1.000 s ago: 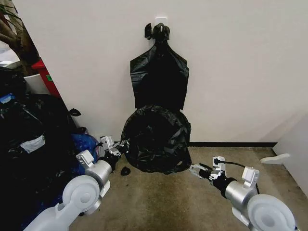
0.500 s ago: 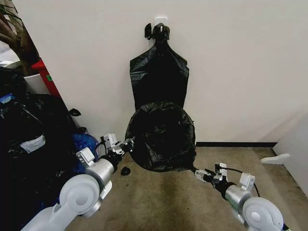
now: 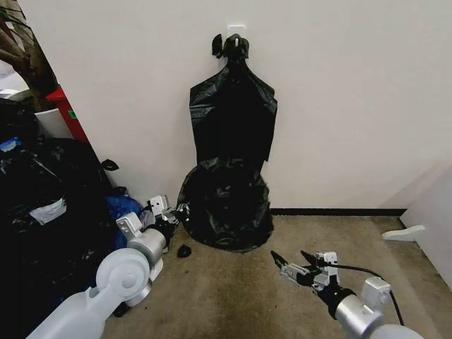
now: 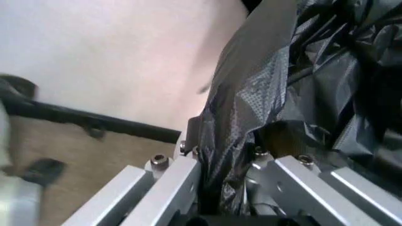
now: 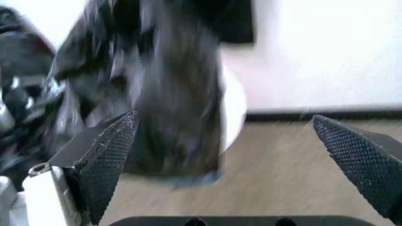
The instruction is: Place the garbage bag over the trash bin.
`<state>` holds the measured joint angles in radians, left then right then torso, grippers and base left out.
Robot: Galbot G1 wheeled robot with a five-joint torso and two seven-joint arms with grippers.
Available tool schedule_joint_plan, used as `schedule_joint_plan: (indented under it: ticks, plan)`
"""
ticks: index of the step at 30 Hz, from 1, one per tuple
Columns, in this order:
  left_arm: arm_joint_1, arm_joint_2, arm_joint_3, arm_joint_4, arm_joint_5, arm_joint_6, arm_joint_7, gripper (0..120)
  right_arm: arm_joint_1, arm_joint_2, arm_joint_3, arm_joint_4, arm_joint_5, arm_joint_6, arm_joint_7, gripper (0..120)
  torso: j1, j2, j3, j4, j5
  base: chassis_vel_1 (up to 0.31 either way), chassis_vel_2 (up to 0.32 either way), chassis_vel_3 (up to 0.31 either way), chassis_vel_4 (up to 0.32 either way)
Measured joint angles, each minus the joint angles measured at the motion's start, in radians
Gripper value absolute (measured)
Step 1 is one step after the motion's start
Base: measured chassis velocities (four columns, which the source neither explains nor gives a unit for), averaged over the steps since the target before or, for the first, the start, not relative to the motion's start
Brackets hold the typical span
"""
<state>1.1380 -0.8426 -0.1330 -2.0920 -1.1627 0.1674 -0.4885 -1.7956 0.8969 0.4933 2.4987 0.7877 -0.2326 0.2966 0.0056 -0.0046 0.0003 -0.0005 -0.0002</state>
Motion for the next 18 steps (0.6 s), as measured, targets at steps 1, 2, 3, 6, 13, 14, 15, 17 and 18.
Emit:
schedule_joint_plan:
  ticks: [1, 2, 3, 6, 13, 14, 15, 17, 18]
  plan:
    - [0.000, 0.000, 0.004, 0.006, 0.023, 0.000, 0.002, 1, 0.009, -0.004, -0.005, 0.004, -0.018, -0.003, 0.036, 100, 0.000, 0.000, 0.000, 0.0001, 0.0002, 0.000, 0.000, 0.000, 0.000]
    - [-0.001, 0.001, 0.009, 0.012, 0.050, 0.000, 0.005, 1, 0.026, -0.011, -0.013, 0.008, -0.028, -0.014, 0.075, 100, 0.000, 0.000, 0.000, 0.0000, 0.0004, 0.000, 0.000, 0.000, 0.000]
    - [-0.004, 0.001, 0.014, 0.015, 0.067, 0.000, 0.005, 1, 0.044, -0.018, -0.020, 0.009, -0.028, -0.026, 0.095, 100, 0.000, 0.000, 0.000, -0.0001, 0.0003, 0.000, 0.000, 0.000, 0.000]
    - [-0.024, -0.002, 0.027, 0.017, 0.114, 0.000, 0.004, 1, 0.126, -0.037, -0.051, 0.010, 0.007, -0.076, 0.121, 100, 0.000, 0.000, 0.000, -0.0002, 0.0004, 0.000, 0.000, 0.000, 0.000]
    - [-0.086, -0.016, 0.137, 0.018, 0.197, 0.033, -0.035, 1, 0.293, -0.032, -0.128, 0.008, 0.068, -0.137, 0.080, 92, 0.000, 0.000, 0.000, -0.0002, 0.0004, 0.000, 0.000, 0.000, 0.000]
    - [-0.096, -0.017, 0.154, 0.018, 0.203, 0.039, -0.042, 1, 0.301, -0.033, -0.139, 0.008, 0.075, -0.141, 0.068, 89, 0.000, 0.000, 0.000, -0.0004, 0.0004, 0.000, 0.000, 0.000, 0.000]
    - [-0.107, -0.019, 0.170, 0.019, 0.207, 0.046, -0.050, 1, 0.307, -0.034, -0.147, 0.007, 0.081, -0.145, 0.058, 86, 0.000, 0.000, 0.000, -0.0003, 0.0004, 0.000, 0.000, 0.000, 0.000]
    - [-0.139, -0.023, 0.209, 0.022, 0.210, 0.059, -0.068, 1, 0.329, -0.039, -0.179, 0.006, 0.091, -0.154, 0.033, 79, 0.000, 0.000, 0.000, -0.0003, 0.0004, 0.000, 0.000, 0.000, 0.000]
    - [-0.167, -0.030, 0.241, 0.026, 0.210, 0.066, -0.082, 1, 0.359, -0.040, -0.219, 0.006, 0.098, -0.161, 0.031, 72, 0.000, 0.000, 0.000, -0.0003, 0.0005, 0.000, 0.000, 0.000, 0.000]
